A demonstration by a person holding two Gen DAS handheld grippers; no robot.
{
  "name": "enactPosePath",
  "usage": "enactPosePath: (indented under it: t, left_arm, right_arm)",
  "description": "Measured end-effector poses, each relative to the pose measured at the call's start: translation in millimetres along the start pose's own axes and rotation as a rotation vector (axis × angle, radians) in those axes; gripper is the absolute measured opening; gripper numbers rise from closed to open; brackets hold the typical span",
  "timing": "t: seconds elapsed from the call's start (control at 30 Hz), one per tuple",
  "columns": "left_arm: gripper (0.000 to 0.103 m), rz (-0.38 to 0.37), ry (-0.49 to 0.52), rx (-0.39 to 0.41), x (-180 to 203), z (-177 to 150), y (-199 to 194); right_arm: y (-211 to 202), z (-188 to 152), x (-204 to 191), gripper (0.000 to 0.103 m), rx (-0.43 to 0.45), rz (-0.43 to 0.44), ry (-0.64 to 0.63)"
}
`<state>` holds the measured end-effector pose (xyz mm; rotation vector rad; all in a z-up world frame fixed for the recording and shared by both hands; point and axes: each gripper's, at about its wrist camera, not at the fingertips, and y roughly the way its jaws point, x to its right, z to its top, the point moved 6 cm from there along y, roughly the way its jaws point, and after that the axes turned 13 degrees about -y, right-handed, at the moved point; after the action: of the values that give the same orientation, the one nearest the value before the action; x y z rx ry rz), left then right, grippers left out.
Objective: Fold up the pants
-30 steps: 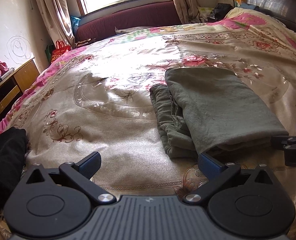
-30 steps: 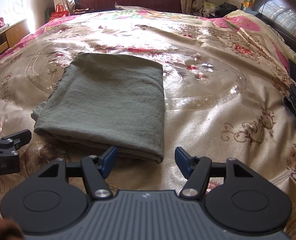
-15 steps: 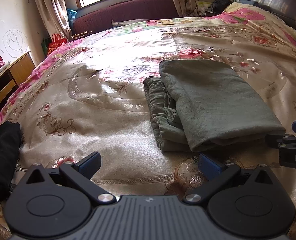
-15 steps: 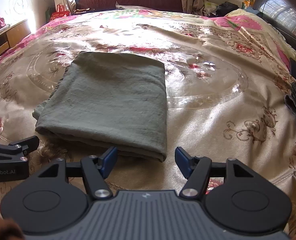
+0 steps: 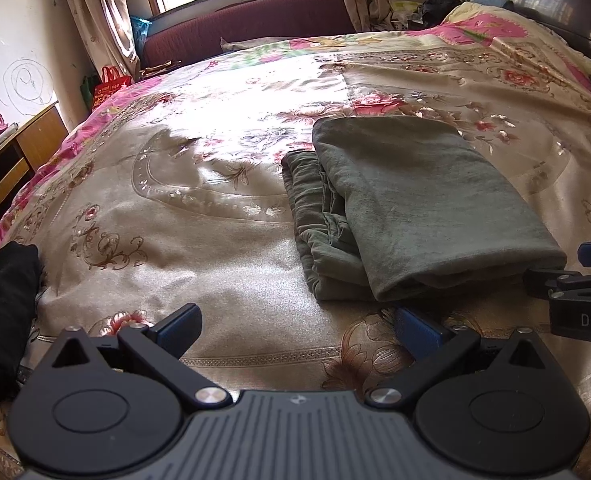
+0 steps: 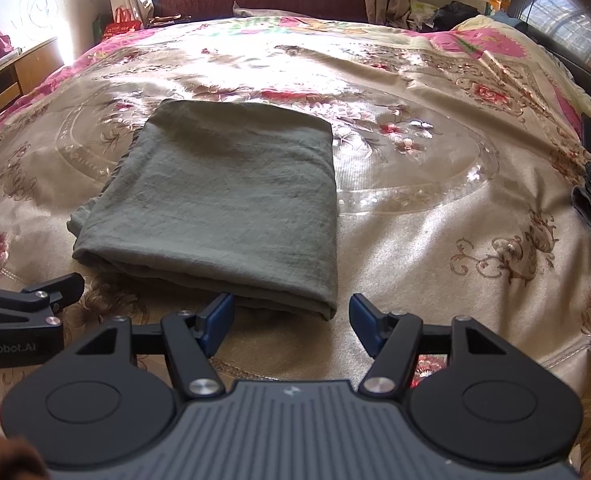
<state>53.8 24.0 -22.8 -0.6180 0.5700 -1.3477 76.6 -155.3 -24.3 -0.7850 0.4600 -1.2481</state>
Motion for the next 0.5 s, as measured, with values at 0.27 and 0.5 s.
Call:
enactPosePath:
  t: [0.27, 0.5]
  left_arm:
    - [0.103, 0.007, -0.006, -0.001, 0.2, -1.3, 0.0]
    - [0.103, 0.009, 0.000, 0.002, 0.1, -0.6, -0.5]
  right_arm:
    - [0.9, -0.6, -1.4, 0.064, -0.001, 0.003, -0.001]
    - [1.5, -0.7, -1.5, 0.064, 0.002, 0.006, -0.001]
